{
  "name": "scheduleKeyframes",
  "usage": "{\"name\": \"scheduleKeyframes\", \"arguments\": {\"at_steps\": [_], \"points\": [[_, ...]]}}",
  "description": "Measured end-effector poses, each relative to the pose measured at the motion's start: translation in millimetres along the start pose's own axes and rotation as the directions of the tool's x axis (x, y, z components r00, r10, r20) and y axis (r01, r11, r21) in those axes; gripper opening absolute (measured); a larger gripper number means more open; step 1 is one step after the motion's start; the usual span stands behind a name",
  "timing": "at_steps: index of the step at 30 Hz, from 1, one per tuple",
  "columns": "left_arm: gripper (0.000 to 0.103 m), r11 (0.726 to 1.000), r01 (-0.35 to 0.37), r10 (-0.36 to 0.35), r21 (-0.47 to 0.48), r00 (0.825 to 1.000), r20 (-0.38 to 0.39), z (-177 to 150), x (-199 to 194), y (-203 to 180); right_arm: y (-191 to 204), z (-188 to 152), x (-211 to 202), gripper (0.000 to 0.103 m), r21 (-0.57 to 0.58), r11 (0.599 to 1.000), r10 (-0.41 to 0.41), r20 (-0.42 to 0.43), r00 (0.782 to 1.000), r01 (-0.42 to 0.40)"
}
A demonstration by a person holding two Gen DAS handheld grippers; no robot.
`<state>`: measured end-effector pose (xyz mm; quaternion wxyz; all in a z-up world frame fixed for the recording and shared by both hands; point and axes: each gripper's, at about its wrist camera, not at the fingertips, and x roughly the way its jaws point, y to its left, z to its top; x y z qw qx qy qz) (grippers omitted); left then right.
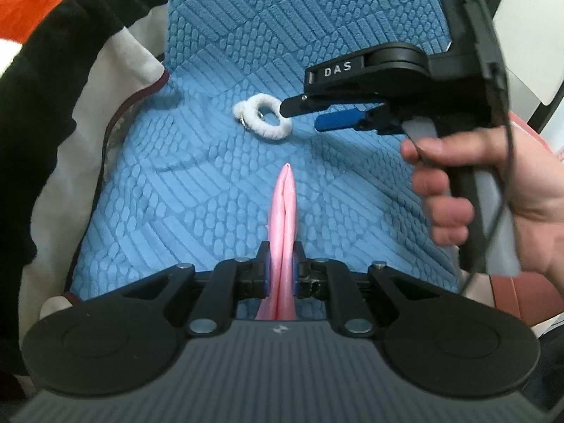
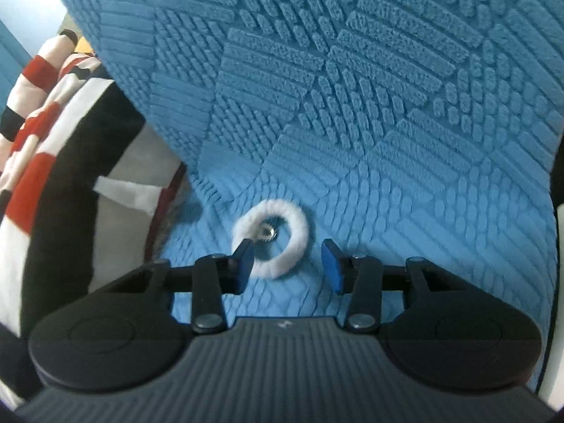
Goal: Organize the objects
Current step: 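Move the right gripper to the white hair tie ring and grasp it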
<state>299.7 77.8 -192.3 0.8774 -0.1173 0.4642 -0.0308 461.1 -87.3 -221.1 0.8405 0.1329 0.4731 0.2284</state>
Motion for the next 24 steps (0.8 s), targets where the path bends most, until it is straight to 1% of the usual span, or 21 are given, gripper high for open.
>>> {"name": "scheduleKeyframes", "arguments": {"at_steps": [5,7,14,17,18,19,22,24], "points": [[0.013,1.000,-0.011,0.011,0.008,1.000,-0.004,-1.1,2.1,-1.8,5.1,6.6,19.0,0.044,-0.073,0.997,-0.031,-0.005,0.999,0.031],[0.013,1.000,-0.014,0.014,0.012,1.000,-0.005,-1.2,3.2,-2.7,6.8,8.4,24.0,0.041,-0.092,0.995,-0.037,-0.001,0.999,0.037],[0.013,1.000,-0.013,0.013,0.007,1.000,-0.010,-0.9,5.0,-2.6,13.3,11.9,38.0,0.038,-0.162,0.985,-0.049,0.019,0.999,0.052],[0.013,1.000,-0.015,0.015,0.007,1.000,-0.010,-0.8,5.9,-2.8,15.2,14.1,41.3,0.030,-0.187,0.980,-0.061,0.027,0.998,0.065],[0.013,1.000,-0.014,0.014,0.006,1.000,-0.011,-0.7,6.1,-2.8,16.0,14.5,41.8,0.024,-0.199,0.977,-0.069,0.028,0.997,0.074],[0.013,1.000,-0.015,0.015,0.006,1.000,-0.011,-0.7,6.1,-3.0,16.6,14.7,42.5,0.015,-0.210,0.975,-0.075,0.025,0.997,0.078],[0.013,1.000,-0.013,0.013,0.000,1.000,-0.014,-0.6,6.9,-2.2,19.8,12.6,42.9,0.011,-0.230,0.969,-0.086,0.025,0.996,0.090],[0.013,1.000,-0.012,0.012,-0.005,1.000,-0.014,-0.3,6.8,-1.8,20.4,12.3,41.4,0.010,-0.228,0.969,-0.094,0.032,0.995,0.099]]}}
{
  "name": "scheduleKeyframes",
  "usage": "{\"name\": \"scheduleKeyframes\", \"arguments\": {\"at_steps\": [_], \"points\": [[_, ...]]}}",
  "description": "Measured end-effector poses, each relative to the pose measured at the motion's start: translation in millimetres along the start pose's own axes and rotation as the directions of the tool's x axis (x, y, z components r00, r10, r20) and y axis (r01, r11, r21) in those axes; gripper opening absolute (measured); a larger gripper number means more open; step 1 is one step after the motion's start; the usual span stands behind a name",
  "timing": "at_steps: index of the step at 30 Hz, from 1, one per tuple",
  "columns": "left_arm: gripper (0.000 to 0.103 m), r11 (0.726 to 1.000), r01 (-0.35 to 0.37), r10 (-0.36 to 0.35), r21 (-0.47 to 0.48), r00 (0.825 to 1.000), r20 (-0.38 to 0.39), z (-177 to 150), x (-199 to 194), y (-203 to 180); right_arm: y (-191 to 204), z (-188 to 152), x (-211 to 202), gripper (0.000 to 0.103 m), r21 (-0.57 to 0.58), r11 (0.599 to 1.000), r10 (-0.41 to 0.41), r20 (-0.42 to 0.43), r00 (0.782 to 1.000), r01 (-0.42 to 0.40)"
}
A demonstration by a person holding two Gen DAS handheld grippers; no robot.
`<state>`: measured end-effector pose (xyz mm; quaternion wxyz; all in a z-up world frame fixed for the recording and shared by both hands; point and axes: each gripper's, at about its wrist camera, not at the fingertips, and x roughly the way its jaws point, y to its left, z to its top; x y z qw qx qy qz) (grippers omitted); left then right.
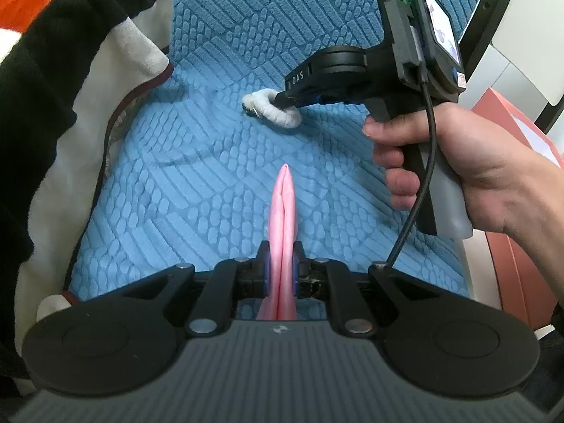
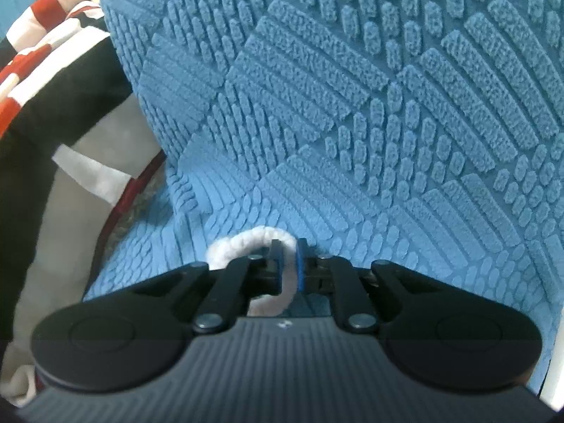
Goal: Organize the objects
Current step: 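Move the right gripper to the white hair tie ring and grasp it, then carry the hair tie ring with the right gripper over the folded pink bag's tip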
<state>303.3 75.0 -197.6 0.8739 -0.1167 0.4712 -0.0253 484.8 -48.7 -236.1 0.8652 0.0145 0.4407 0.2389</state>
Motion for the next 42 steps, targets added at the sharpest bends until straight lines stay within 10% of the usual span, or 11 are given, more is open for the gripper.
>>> {"name": "scheduleKeyframes", "arguments": {"at_steps": [42], "points": [[0.014,0.987,0.109,-0.111,0.117,0.994,0.011,-22.6,-17.3,-30.8,11.0,-72.5,-177.3,0.009,0.328,0.926,0.134,0.182,0.974,-0.188]]}}
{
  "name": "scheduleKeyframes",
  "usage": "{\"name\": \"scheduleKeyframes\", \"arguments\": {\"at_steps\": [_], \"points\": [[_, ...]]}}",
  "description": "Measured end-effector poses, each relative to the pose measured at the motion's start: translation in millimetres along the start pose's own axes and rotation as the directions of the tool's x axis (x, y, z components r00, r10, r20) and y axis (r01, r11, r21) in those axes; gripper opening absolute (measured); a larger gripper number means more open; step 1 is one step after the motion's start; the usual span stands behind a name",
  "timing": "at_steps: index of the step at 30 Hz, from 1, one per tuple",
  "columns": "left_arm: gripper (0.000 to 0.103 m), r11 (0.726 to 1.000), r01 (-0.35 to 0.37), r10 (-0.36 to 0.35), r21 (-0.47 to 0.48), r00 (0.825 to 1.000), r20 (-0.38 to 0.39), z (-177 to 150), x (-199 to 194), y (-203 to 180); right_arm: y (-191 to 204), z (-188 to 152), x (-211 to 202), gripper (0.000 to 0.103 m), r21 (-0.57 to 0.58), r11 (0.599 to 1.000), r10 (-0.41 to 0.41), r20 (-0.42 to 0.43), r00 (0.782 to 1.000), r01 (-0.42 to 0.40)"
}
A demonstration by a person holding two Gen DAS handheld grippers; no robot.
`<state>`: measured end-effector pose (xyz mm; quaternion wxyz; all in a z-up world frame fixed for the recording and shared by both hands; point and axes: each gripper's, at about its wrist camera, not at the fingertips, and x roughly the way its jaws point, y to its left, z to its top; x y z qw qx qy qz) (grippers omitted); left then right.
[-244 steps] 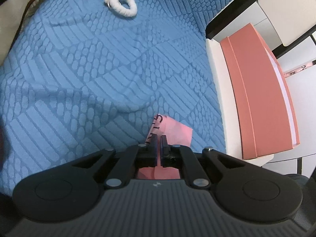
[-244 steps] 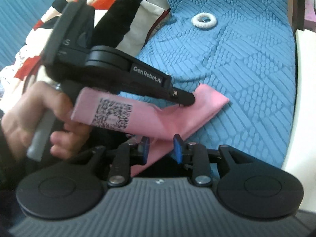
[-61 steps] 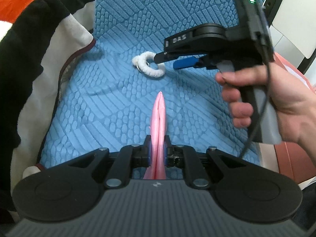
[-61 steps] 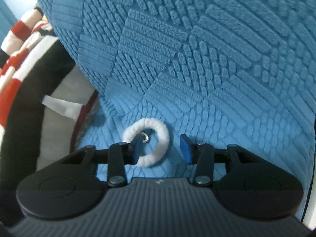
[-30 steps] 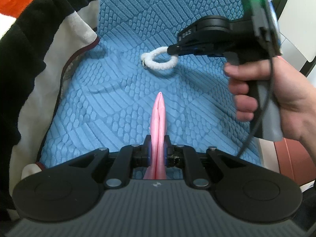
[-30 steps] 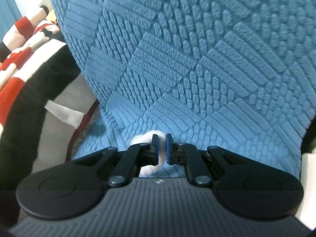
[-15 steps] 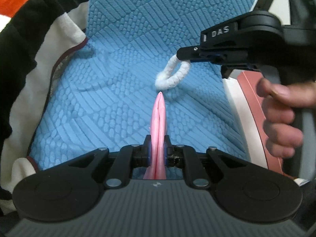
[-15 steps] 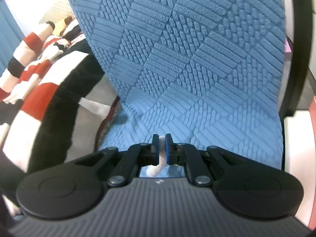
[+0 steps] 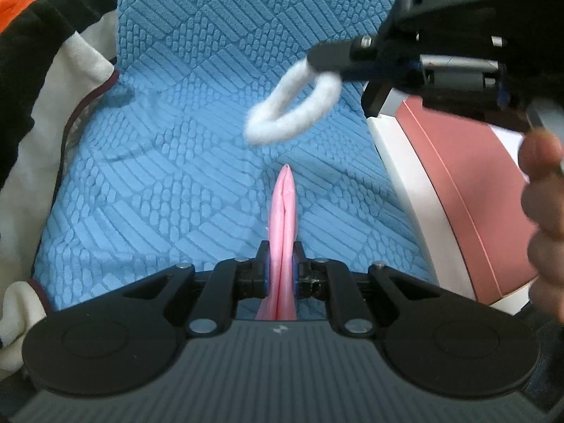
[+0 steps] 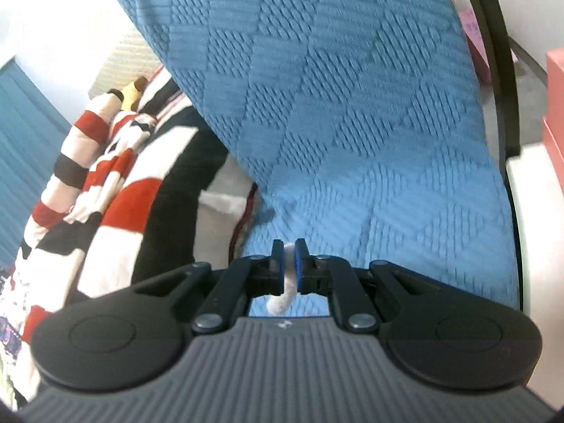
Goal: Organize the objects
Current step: 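Carry the hair tie ring with the right gripper over the folded pink bag's tip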
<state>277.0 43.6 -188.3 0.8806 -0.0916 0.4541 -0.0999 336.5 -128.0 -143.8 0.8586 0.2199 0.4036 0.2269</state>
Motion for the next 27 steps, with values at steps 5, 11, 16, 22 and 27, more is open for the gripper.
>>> {"name": "scheduleKeyframes", "arguments": {"at_steps": [5,11,16,22,27], "points": [[0.014,0.998,-0.017,0.015,0.058,0.999,0.042,1.1,-6.4,-6.5,-1.8,-15.3,-0.6,0.009,0.018,0.999,-0.036,-0.043,0.998,0.036],[0.014,0.993,-0.039,0.032,0.115,0.997,0.069,1.5,-10.6,-14.0,-14.9,-29.9,-13.0,0.009,0.102,0.991,-0.081,-0.041,0.996,0.085],[0.014,0.977,-0.081,0.059,0.197,0.991,0.117,-3.5,-13.9,-25.7,-17.5,-43.2,-9.8,0.010,0.121,0.990,-0.066,-0.099,0.993,0.078],[0.013,0.964,-0.085,0.056,0.251,0.991,0.119,-9.5,-10.0,-34.2,-27.9,-48.8,-14.0,0.012,0.161,0.981,-0.092,-0.104,0.990,0.108],[0.013,0.938,-0.123,0.084,0.325,0.988,0.131,-18.7,-6.7,-45.1,-43.9,-47.3,-18.6,0.027,0.214,0.967,-0.120,-0.111,0.987,0.141]]}}
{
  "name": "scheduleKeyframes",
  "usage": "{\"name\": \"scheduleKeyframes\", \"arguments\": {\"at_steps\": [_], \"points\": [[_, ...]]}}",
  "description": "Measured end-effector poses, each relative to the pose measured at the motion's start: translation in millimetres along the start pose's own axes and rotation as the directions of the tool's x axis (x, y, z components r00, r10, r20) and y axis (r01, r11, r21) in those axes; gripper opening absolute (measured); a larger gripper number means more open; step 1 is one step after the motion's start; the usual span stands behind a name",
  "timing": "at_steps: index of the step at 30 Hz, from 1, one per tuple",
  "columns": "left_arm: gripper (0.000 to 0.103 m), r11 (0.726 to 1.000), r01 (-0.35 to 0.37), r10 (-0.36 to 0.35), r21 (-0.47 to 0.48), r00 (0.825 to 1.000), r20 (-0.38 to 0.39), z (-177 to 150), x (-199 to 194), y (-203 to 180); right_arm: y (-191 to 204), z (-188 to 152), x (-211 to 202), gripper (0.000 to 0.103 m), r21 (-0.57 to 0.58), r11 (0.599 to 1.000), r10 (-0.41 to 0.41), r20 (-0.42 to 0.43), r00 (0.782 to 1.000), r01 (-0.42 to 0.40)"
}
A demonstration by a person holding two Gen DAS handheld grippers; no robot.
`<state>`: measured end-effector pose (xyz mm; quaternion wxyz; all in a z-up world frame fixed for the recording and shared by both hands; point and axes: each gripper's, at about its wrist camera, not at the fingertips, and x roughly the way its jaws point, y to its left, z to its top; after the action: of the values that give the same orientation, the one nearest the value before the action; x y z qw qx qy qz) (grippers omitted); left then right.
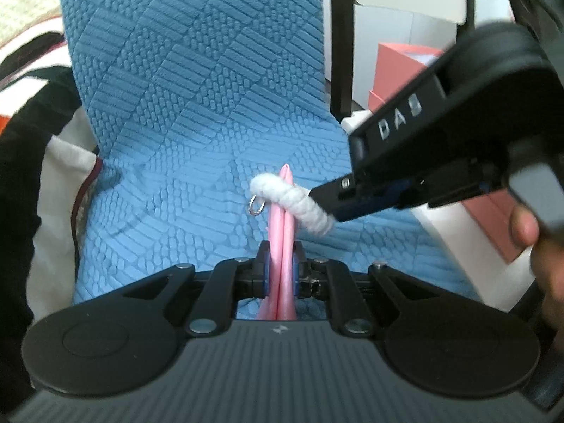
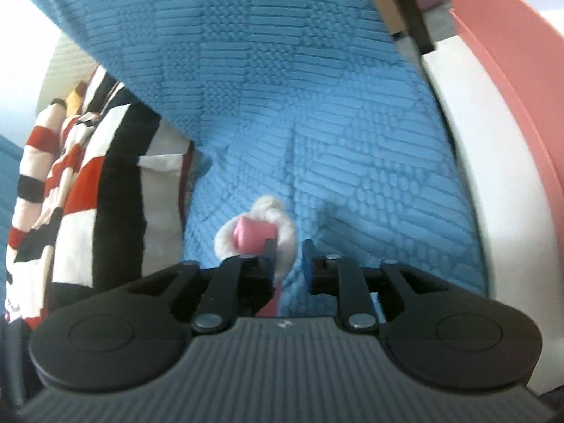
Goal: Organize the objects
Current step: 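Carry the hair tie ring with the right gripper over the folded pink bag's tip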
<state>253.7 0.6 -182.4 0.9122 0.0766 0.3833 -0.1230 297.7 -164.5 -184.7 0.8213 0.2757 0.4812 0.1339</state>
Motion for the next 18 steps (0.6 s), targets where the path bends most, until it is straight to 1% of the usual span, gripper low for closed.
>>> {"name": "scheduleKeyframes", "arguments": {"at_steps": [4,8,13,18], "points": [[0.013,0.998,-0.023,0.023,0.055,1.000,-0.008,-4.2,4.0,-9.4,-8.3,3.8,-4.8,0.032,0.009,1.000,-0.012,0.014,1.000,0.012],[0.013,0.993,-0.046,0.047,0.105,0.999,-0.013,-6.3,8.2,-17.2,-14.7,10.4,-7.7,0.032,0.027,1.000,-0.007,0.036,0.999,0.006],[0.013,0.984,-0.072,0.076,0.160,0.997,-0.016,-9.1,11.7,-24.2,-15.8,18.2,-0.1,0.032,0.038,0.998,0.047,0.026,0.999,-0.048],[0.013,0.974,-0.089,0.095,0.208,0.995,-0.017,-12.0,14.0,-29.1,-11.6,23.7,11.5,0.030,0.018,0.998,0.067,0.018,0.998,-0.067]]}}
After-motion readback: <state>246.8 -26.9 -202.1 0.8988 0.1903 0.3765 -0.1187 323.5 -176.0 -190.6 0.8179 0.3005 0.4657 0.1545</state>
